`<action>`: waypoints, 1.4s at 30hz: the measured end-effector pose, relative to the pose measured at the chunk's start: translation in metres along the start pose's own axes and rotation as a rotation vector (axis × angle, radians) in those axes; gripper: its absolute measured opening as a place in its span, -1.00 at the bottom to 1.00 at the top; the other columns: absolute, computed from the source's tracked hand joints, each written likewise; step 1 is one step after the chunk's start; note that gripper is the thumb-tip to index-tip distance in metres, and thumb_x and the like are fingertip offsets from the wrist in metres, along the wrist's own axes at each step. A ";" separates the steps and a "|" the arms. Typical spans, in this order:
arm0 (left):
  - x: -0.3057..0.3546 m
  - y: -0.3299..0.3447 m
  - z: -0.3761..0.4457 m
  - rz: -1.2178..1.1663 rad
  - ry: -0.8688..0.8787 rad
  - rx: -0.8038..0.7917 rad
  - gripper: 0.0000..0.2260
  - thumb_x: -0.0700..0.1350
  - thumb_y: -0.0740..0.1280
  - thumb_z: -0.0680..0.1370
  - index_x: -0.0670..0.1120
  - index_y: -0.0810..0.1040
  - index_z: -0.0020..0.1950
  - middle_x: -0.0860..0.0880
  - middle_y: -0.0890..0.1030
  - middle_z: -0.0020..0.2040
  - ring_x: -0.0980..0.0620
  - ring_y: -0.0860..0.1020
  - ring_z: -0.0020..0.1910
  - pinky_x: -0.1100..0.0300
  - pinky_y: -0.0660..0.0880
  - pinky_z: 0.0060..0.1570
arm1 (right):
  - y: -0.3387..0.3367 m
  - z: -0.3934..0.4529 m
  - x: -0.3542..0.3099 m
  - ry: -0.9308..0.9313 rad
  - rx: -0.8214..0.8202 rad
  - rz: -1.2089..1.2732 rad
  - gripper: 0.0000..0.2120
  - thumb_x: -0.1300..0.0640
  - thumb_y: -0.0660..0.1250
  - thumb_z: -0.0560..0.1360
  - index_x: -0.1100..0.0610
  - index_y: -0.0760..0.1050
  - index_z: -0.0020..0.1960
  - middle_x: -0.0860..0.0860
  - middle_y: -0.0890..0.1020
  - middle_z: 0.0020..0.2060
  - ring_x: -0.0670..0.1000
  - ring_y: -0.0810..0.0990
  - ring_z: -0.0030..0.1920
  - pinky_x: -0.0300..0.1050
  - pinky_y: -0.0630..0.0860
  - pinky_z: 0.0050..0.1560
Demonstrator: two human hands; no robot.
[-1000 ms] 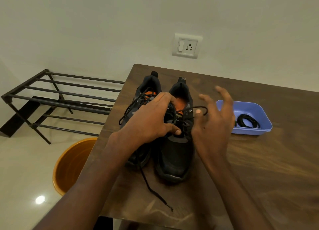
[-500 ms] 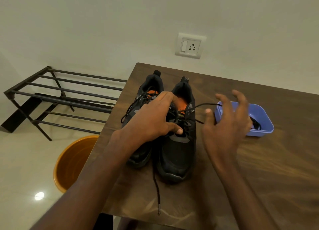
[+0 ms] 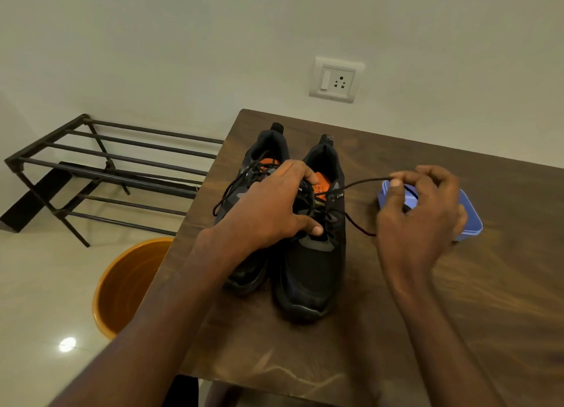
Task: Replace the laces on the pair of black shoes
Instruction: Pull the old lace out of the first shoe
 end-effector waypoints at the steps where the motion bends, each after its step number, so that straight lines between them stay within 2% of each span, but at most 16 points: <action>1: 0.000 0.000 0.001 0.004 0.003 0.002 -0.34 0.08 0.64 0.35 0.14 0.38 0.33 0.19 0.40 0.36 0.10 0.45 0.33 -0.09 0.46 0.38 | 0.005 -0.002 -0.005 -0.052 -0.080 -0.069 -0.77 0.09 0.37 0.55 0.01 0.60 0.20 0.02 0.48 0.38 0.04 0.48 0.36 0.44 0.26 0.41; 3: 0.000 0.001 0.001 0.008 0.008 0.001 -0.35 0.08 0.64 0.35 0.13 0.38 0.32 0.18 0.40 0.36 0.09 0.46 0.33 -0.09 0.48 0.36 | 0.022 -0.012 -0.020 -0.189 -0.222 -0.133 -0.63 0.12 0.38 0.53 -0.04 0.56 0.32 0.01 0.31 0.56 0.08 0.30 0.54 0.43 0.11 0.49; 6: 0.000 0.001 0.001 0.009 0.046 0.019 -0.39 0.05 0.63 0.37 0.11 0.39 0.30 0.15 0.42 0.34 0.11 0.47 0.28 -0.05 0.51 0.32 | 0.052 -0.030 -0.040 -0.344 -0.391 -0.134 -0.68 0.08 0.39 0.55 -0.11 0.60 0.29 -0.04 0.21 0.63 0.09 0.12 0.64 0.44 -0.01 0.48; 9: -0.001 0.001 -0.001 0.006 0.058 0.024 -0.42 0.03 0.62 0.39 0.11 0.39 0.29 0.15 0.42 0.32 0.13 0.48 0.24 -0.04 0.52 0.30 | 0.064 -0.036 -0.039 -0.284 -0.457 -0.035 -0.79 0.12 0.44 0.52 -0.10 0.67 0.12 -0.08 0.39 0.53 0.05 0.25 0.58 0.46 0.00 0.48; 12: -0.001 0.001 -0.001 -0.027 0.037 0.025 -0.37 0.07 0.65 0.34 0.14 0.40 0.29 0.19 0.41 0.33 0.13 0.47 0.28 -0.08 0.49 0.35 | 0.045 -0.022 -0.026 -0.156 -0.242 0.035 -0.92 0.13 0.46 0.50 -0.03 0.70 -0.06 -0.08 0.60 0.23 0.00 0.57 0.24 0.46 0.27 0.41; 15: -0.001 0.000 0.000 -0.037 0.003 0.014 -0.36 0.07 0.64 0.35 0.14 0.39 0.31 0.19 0.41 0.36 0.18 0.42 0.27 -0.08 0.47 0.38 | 0.013 -0.007 -0.006 -0.028 0.029 0.165 -0.93 0.09 0.38 0.55 0.03 0.65 -0.05 -0.09 0.61 -0.01 -0.08 0.59 -0.06 0.23 0.56 0.13; 18: 0.001 0.000 -0.001 -0.029 -0.001 0.010 -0.36 0.07 0.64 0.36 0.14 0.39 0.32 0.18 0.40 0.37 0.17 0.43 0.27 -0.07 0.48 0.37 | -0.005 -0.006 0.009 0.118 0.116 0.247 -0.91 0.12 0.34 0.58 0.08 0.58 -0.09 -0.05 0.63 -0.17 -0.11 0.57 -0.18 -0.07 0.59 -0.03; 22: 0.001 0.000 -0.001 -0.023 -0.009 0.004 -0.38 0.08 0.64 0.36 0.16 0.40 0.30 0.18 0.42 0.36 0.14 0.45 0.29 -0.07 0.49 0.36 | -0.014 -0.008 0.028 0.359 0.189 0.330 -0.87 0.13 0.29 0.53 0.18 0.53 -0.13 -0.05 0.59 -0.28 -0.09 0.56 -0.27 -0.02 0.59 -0.11; 24: 0.001 -0.001 -0.001 -0.016 -0.003 0.011 -0.39 0.08 0.64 0.36 0.16 0.40 0.29 0.19 0.42 0.36 0.15 0.44 0.28 -0.08 0.49 0.35 | -0.011 -0.005 0.026 0.299 0.115 0.248 -0.87 0.13 0.28 0.53 0.19 0.51 -0.07 0.00 0.59 -0.21 -0.10 0.53 -0.23 0.04 0.57 -0.07; 26: 0.002 -0.001 -0.001 0.002 0.013 0.011 -0.40 0.09 0.63 0.37 0.16 0.40 0.30 0.20 0.41 0.35 0.17 0.42 0.26 -0.09 0.47 0.36 | 0.003 -0.007 0.015 0.157 -0.077 0.104 -0.76 0.16 0.34 0.49 0.17 0.50 0.14 0.06 0.59 0.05 0.00 0.57 0.02 0.13 0.56 0.11; 28: 0.003 0.000 -0.001 0.022 0.036 0.006 -0.40 0.10 0.62 0.38 0.16 0.40 0.31 0.21 0.40 0.35 0.19 0.40 0.26 -0.11 0.45 0.37 | 0.021 -0.014 0.000 -0.055 -0.257 -0.046 -0.57 0.14 0.38 0.45 0.09 0.47 0.32 0.04 0.52 0.31 0.08 0.51 0.29 0.28 0.40 0.37; 29: 0.003 0.001 -0.001 0.029 0.047 0.004 -0.40 0.11 0.61 0.38 0.16 0.40 0.32 0.21 0.39 0.36 0.19 0.39 0.27 -0.12 0.44 0.38 | 0.030 -0.019 -0.007 -0.136 -0.324 -0.096 -0.57 0.11 0.39 0.48 0.04 0.49 0.34 0.00 0.49 0.38 0.06 0.47 0.38 0.32 0.25 0.48; 31: 0.003 0.002 -0.001 0.052 0.069 0.004 -0.39 0.12 0.60 0.39 0.16 0.41 0.36 0.22 0.37 0.39 0.16 0.40 0.32 -0.14 0.43 0.40 | 0.044 -0.027 -0.018 -0.205 -0.404 -0.097 -0.69 0.03 0.40 0.56 -0.01 0.54 0.29 -0.04 0.55 0.34 0.00 0.49 0.37 0.34 0.07 0.54; 32: 0.002 0.003 -0.001 0.064 0.074 0.001 -0.39 0.13 0.59 0.40 0.16 0.42 0.37 0.22 0.36 0.41 0.14 0.40 0.36 -0.15 0.42 0.41 | 0.049 -0.030 -0.020 -0.207 -0.412 -0.071 -0.77 0.01 0.41 0.58 -0.01 0.57 0.22 -0.05 0.61 0.24 -0.01 0.54 0.29 0.36 0.12 0.52; 36: 0.001 0.003 -0.001 0.053 0.074 -0.006 -0.43 0.13 0.59 0.40 0.23 0.46 0.35 0.23 0.32 0.45 0.14 0.39 0.36 -0.16 0.41 0.42 | 0.052 -0.029 -0.016 -0.182 -0.361 0.033 -0.96 0.11 0.41 0.59 0.04 0.62 -0.04 -0.05 0.65 -0.12 -0.07 0.57 -0.09 0.24 0.50 0.20; 42: 0.004 0.000 -0.002 0.067 0.062 -0.010 -0.54 0.12 0.58 0.43 0.20 0.52 0.27 0.22 0.31 0.44 0.20 0.34 0.28 0.03 0.37 0.38 | 0.030 -0.013 0.017 0.244 -0.195 0.276 -0.86 0.28 0.23 0.67 0.12 0.53 0.02 -0.01 0.64 -0.05 -0.12 0.71 -0.24 -0.11 0.62 -0.20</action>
Point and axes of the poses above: each hand's wrist, its own z-axis towards the middle knuckle, its own y-axis out of the palm, x = y × z, the point moved 7 cm from there along z, towards the middle knuckle
